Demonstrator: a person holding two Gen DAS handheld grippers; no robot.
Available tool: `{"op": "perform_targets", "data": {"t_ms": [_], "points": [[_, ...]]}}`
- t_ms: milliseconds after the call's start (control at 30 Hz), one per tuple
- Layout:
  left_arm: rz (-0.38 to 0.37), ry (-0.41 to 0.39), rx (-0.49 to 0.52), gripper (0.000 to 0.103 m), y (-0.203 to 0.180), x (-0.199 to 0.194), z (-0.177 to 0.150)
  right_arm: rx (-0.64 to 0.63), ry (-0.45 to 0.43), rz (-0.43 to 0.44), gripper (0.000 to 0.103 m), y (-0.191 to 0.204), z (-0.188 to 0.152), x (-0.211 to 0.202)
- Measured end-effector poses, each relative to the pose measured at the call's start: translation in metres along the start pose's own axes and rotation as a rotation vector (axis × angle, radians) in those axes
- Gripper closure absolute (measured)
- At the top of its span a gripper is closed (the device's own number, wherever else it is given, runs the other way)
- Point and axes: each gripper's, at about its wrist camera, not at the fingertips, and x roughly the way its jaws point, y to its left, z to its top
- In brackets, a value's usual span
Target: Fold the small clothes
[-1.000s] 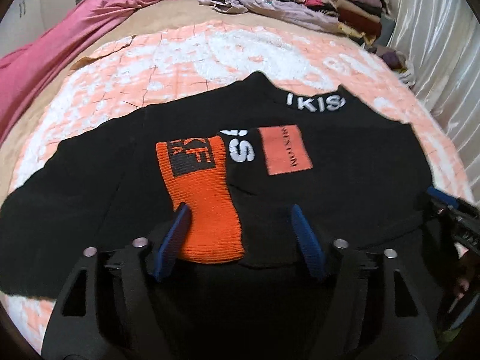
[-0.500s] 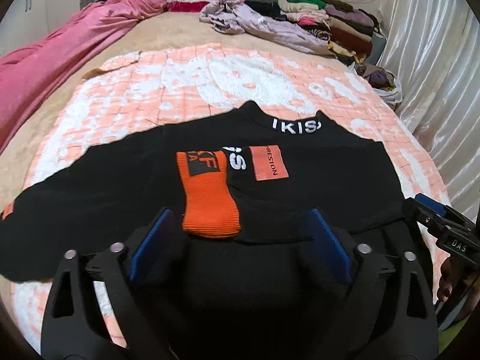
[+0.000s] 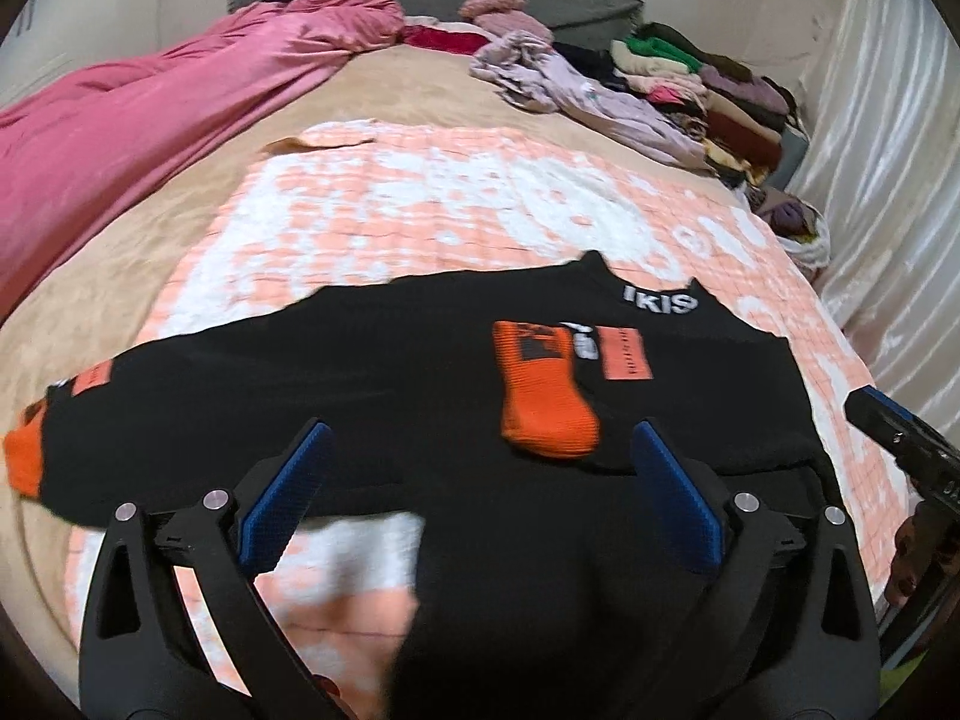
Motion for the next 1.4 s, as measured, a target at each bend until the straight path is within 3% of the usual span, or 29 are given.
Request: {"op": "perform_targets", "data": {"t_ms": [200,767,1033,1267,1333,1400], "points": [[0.05,-0.011,-0.048,0.01,0.038,-0.013,-0.006,-0.07,0.005,0.053,0.008,0.045,0.009,0.01],[0.231,-0.038,-0.318,0.01,0.178,-0.047,-0.03,-0.253,0.069,0.173,0.008,0.154,-0.002,0.056],[0.272,-0.028,-0.474,0.01,0.234,-0.046,-0.046,-0.331,0.117,0.206,0.008,0.195,-0.02,0.077],[0.255,-0.038,-0.638,0.01,0.268,-0.03,-0.059,-0.364,0.157,0.228,0.008,0.212,-0.04,0.085],[0.263,-0.054,-0.651,0.013,0.27,-0.026,-0.055,-0.352,0.162,0.224,0.008,0.21,-0.044,0.086],[0.259,-0.077,-0.671,0.031,0.27,-0.025,-0.051,-0.331,0.164,0.218,0.008,0.204,-0.045,0.086]]}}
